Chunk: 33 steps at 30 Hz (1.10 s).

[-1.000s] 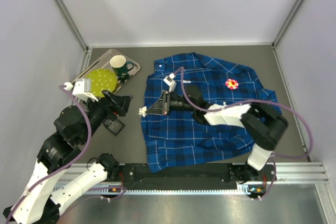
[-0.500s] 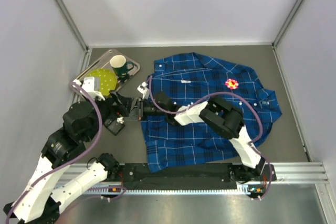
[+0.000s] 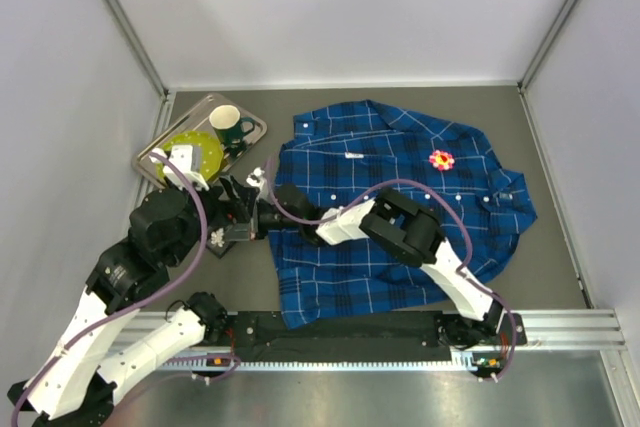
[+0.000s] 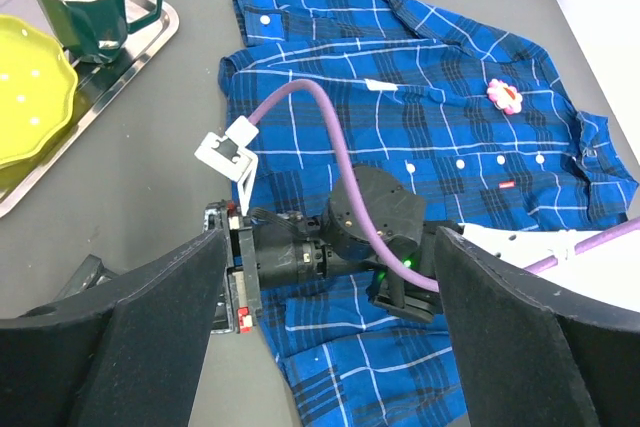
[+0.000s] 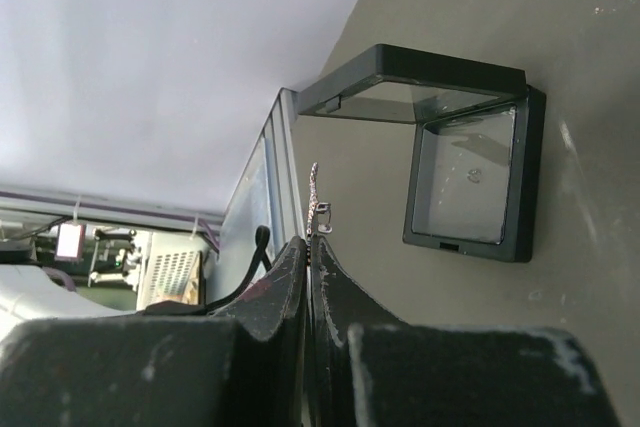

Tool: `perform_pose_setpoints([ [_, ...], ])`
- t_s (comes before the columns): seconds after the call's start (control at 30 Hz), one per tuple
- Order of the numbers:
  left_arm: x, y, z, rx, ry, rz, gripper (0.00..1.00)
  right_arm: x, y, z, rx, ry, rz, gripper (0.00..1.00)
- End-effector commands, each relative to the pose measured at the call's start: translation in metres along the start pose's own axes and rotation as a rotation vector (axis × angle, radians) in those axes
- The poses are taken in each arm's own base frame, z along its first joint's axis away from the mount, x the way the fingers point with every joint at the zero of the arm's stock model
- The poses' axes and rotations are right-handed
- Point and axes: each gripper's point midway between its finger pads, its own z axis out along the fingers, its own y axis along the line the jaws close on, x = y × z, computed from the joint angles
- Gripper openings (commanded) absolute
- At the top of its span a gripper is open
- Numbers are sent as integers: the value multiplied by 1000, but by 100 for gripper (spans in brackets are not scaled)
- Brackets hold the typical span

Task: Remove the brooch from the garment
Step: Place the brooch in the brooch box.

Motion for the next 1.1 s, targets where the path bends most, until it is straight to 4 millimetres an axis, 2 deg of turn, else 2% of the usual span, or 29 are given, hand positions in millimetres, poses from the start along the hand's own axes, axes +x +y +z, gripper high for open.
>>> perform_pose_setpoints([
  [0.0,-5,-2,-2,18,-26,3,89,4,10,17,-51,6,-45,0],
  [0.2,-5,-2,-4,20,-26,-3,89,8,7,31,-48,22,-55,0],
  [0.37,-4,-2,-3,20,-23,-4,89,13,-7,36,-25,39,-38,0],
  [0.73,-2,-4,0,25,-15,-3,89,14,-19,41,-3,41,-24,0],
  [1.07,0,-4,1,28,-10,-7,89,9,-23,39,-22,34,1,0],
])
